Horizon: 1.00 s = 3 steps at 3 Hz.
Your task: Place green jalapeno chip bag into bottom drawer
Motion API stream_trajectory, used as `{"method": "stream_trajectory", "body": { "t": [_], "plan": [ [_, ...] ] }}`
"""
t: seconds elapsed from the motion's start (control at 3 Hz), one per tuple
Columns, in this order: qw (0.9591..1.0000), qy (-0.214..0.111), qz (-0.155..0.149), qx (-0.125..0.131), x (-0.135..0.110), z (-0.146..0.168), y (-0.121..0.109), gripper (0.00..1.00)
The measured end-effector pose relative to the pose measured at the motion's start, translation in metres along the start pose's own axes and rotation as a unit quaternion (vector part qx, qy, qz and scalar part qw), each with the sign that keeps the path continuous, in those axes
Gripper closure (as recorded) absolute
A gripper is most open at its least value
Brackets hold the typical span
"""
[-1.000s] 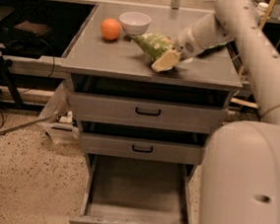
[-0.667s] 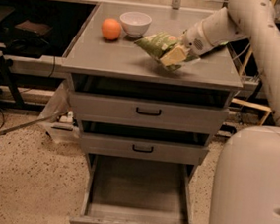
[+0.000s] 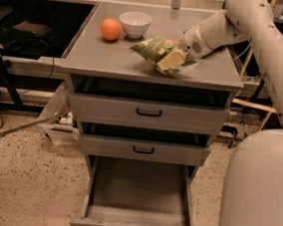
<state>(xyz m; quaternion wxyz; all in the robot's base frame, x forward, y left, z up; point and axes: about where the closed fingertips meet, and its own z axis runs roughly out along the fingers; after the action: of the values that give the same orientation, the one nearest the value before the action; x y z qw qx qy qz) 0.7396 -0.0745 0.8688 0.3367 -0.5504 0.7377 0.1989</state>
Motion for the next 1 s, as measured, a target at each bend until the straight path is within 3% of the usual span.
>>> {"method": "stream_trajectory", "body": {
  "t": [0.33,0.67,1.0],
  "plan": [
    [0.9986,-0.042,-0.004,0.031,-0.026,-0.049,0.033,1.00],
    [0.9881,-0.124,-0.022,0.089,-0.087,-0.126,0.091,1.00],
    [0.9731,-0.198,-0.041,0.110,-0.160,-0.174,0.185,1.00]
  ]
}}
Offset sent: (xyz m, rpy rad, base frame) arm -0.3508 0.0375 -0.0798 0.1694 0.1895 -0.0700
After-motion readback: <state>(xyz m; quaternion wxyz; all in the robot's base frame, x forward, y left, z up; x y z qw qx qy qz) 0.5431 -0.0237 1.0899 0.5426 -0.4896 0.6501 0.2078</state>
